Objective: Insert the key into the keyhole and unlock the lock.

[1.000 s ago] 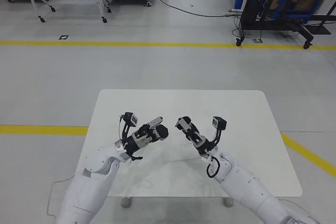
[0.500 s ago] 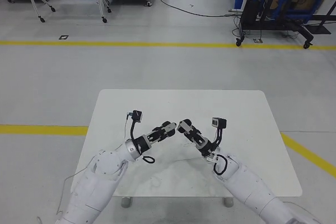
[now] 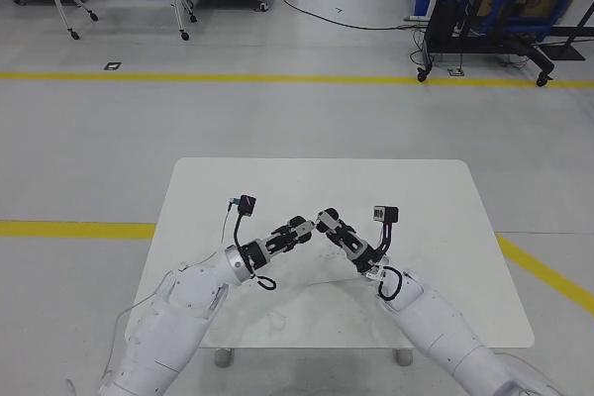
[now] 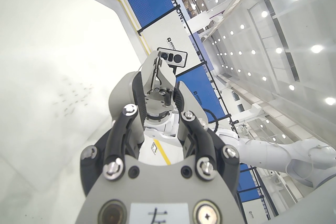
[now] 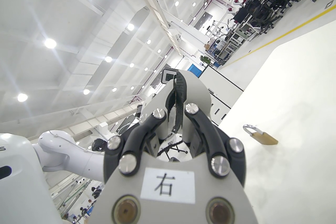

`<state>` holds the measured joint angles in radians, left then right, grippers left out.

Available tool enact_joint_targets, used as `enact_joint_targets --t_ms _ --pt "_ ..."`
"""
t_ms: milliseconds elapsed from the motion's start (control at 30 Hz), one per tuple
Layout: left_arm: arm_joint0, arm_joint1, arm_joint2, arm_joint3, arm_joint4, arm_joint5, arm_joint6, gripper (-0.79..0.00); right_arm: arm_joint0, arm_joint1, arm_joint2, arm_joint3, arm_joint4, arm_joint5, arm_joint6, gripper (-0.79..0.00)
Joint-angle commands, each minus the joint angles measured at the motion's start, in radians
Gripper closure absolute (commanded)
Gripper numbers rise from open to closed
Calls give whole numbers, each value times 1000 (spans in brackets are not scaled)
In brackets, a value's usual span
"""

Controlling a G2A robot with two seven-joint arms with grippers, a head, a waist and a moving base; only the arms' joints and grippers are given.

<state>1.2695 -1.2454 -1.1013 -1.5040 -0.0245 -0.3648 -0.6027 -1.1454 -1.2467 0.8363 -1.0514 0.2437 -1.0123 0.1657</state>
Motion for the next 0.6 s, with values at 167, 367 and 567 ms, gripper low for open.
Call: enact_joint_targets --t_ms 167,367,567 --pt "-3 -1 17 17 16 4 -3 -114 -2 -20 14 29 16 0 39 0" --pt "-9 -1 20 22 27 13 5 -9 -1 -35 30 50 28 0 73 0" --pt "-12 -1 22 24 46 31 22 0 -2 -47 49 61 34 0 107 0"
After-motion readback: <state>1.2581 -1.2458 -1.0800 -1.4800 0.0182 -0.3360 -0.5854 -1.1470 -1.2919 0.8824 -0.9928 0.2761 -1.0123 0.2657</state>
